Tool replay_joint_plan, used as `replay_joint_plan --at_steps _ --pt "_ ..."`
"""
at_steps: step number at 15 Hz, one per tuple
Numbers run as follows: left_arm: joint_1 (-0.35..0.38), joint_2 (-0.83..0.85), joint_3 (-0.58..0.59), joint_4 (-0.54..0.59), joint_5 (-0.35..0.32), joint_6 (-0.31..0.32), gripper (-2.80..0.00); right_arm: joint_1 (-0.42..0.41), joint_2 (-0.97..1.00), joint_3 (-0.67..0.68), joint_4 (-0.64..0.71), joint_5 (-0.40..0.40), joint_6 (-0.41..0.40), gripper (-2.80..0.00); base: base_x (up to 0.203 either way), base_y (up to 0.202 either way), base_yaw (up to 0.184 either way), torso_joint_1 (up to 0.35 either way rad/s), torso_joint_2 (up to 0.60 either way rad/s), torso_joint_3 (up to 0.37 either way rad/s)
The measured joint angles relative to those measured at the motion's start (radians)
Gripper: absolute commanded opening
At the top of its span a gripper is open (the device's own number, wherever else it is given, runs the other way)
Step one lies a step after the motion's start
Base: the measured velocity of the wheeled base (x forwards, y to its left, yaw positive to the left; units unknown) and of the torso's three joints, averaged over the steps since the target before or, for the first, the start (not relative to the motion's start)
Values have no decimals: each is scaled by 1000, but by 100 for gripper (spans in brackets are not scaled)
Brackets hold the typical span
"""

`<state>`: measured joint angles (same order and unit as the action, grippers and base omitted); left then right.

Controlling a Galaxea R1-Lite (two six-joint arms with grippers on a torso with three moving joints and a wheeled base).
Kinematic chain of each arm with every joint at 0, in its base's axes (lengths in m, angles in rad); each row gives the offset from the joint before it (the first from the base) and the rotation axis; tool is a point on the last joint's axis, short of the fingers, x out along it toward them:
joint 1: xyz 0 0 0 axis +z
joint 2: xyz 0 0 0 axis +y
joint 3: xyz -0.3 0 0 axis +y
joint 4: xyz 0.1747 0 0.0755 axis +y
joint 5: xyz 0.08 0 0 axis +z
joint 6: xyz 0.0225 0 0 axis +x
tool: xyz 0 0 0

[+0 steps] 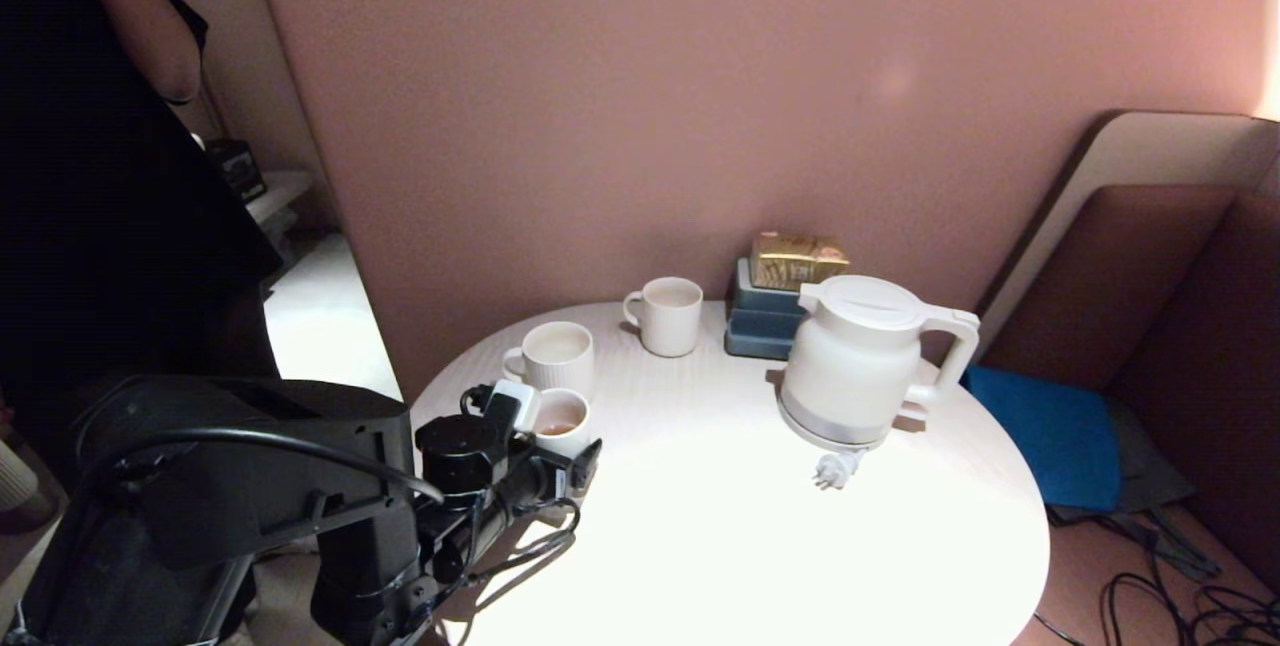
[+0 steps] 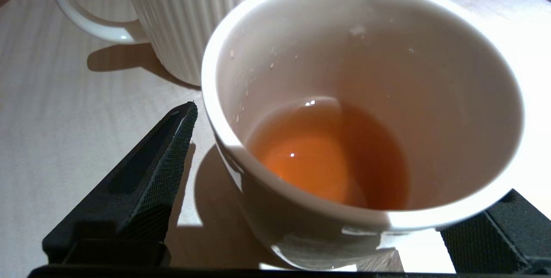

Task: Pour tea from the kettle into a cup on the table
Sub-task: Pick up the cup

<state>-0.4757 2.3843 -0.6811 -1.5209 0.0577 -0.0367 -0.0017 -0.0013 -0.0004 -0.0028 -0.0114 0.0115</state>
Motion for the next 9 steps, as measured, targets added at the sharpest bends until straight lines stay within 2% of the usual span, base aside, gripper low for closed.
replay_joint_plan --at_steps 1,5,9 --pt "0 0 0 -1 2 1 -280 0 0 0 0 0 -1 -280 0 0 0 0 0 0" --pt "-1 -11 3 1 11 1 -280 0 0 0 -1 2 -6 -280 0 0 0 0 0 0" --pt "-2 -14 5 0 10 -1 -280 0 0 0 4 12 -60 -280 0 0 0 0 0 0"
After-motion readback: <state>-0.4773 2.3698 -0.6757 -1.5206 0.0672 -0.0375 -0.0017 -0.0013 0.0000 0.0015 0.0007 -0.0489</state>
